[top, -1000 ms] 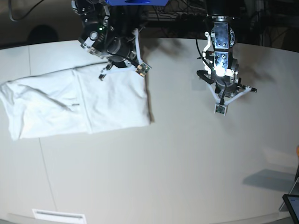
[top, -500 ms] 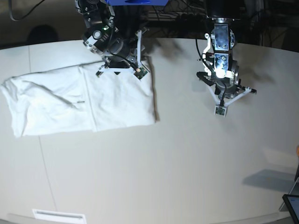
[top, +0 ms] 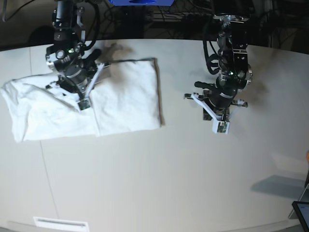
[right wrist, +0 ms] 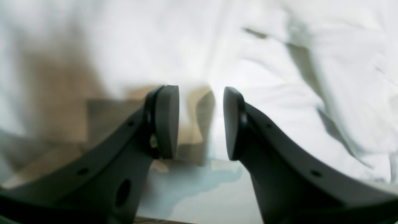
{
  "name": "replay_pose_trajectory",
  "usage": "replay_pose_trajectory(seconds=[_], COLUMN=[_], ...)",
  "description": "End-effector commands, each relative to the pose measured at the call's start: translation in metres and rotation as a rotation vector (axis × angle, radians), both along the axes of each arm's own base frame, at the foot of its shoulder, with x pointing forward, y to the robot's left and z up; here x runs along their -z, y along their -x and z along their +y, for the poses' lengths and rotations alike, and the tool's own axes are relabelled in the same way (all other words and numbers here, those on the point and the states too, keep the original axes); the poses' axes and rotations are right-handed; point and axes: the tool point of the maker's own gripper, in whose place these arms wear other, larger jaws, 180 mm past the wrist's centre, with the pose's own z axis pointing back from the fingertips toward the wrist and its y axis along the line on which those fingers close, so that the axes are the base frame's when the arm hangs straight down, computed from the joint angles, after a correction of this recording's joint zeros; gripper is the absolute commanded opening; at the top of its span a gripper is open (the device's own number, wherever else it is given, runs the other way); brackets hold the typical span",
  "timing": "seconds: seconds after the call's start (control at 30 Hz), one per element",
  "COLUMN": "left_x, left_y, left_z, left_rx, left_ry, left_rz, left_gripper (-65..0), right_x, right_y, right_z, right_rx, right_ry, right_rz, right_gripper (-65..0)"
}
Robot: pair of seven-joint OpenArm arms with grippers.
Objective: Fold the T-shirt properly
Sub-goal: 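Open the right gripper and bring the left gripper over the shirt, then press and smooth the folded shirt edge with the left gripper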
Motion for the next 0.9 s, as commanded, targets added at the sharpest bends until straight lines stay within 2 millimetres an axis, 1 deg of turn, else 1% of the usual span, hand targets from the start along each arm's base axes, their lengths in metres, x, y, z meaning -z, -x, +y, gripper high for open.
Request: replay_pose_trajectory(seconds=[0.0,0.03,0.07,0.13,0.17,0.23,0.27,0.33,0.37,0.4,0.5,0.53,0.6,0.67,0.77,0.8,0.87], left_x=[-0.029,-0.038,-0.044,-0.058,-0.06,-0.06,-0.059,-0.046,-0.038,-0.028,-0.006,0.003,0.011,0.02,0.03,0.034,0.036], left_y=[-0.016,-0.019,-0.021,-0.024,-0.022,-0.017,-0.015,-0.008,-0.005,-0.003,0.004,0.01,0.015,0.019,0.02,0.02,0.017], left_z=[-0.015,-0.033,-0.05,-0.093,-0.112,-0.155,-0.176,-0.207,-0.218,-0.224,-0.229,-0.228,-0.224,-0.212,-0.199,-0.191,-0.182], left_rx=[0.031,0.071,0.11,0.22,0.272,0.383,0.431,0.487,0.5,0.496,0.487,0.48,0.47,0.467,0.465,0.464,0.463], left_ry=[0.058,0.111,0.153,0.217,0.225,0.247,0.266,0.293,0.305,0.317,0.324,0.325,0.317,0.286,0.25,0.23,0.209], left_rz=[-0.113,-0.149,-0.172,-0.218,-0.228,-0.239,-0.236,-0.187,-0.158,-0.125,-0.057,-0.032,-0.012,0.005,0.022,0.028,0.027], left_gripper=[-65.0,-65.0,-65.0,-65.0,-65.0,-65.0,-65.0,-65.0,-64.8,-64.7,-64.7,-64.7,-64.7,-64.7,-64.7,-64.7,-64.7], right_x=[-0.012,-0.015,-0.017,-0.023,-0.027,-0.032,-0.034,-0.038,-0.04,-0.042,-0.047,-0.049,-0.054,-0.058,-0.062,-0.063,-0.066], right_y=[-0.012,-0.015,-0.015,-0.02,-0.02,-0.02,-0.02,-0.021,-0.021,-0.022,-0.022,-0.022,-0.022,-0.024,-0.026,-0.026,-0.028], right_z=[-0.012,-0.027,-0.04,-0.063,-0.076,-0.098,-0.106,-0.118,-0.124,-0.127,-0.135,-0.141,-0.147,-0.152,-0.158,-0.161,-0.161], right_rx=[0.033,0.076,0.11,0.171,0.199,0.228,0.234,0.242,0.246,0.249,0.262,0.275,0.29,0.289,0.276,0.275,0.276], right_ry=[0.005,0.015,0.025,0.042,0.057,0.095,0.109,0.133,0.144,0.149,0.157,0.162,0.168,0.178,0.203,0.209,0.208], right_rz=[-0.065,-0.083,-0.096,-0.135,-0.149,-0.169,-0.178,-0.198,-0.209,-0.219,-0.248,-0.261,-0.286,-0.305,-0.314,-0.315,-0.323], right_gripper=[-41.9,-41.9,-41.9,-41.9,-41.9,-41.9,-41.9,-41.8,-41.8,-41.8,-41.8,-41.5,-41.5,-41.4,-41.4,-41.4,-41.4])
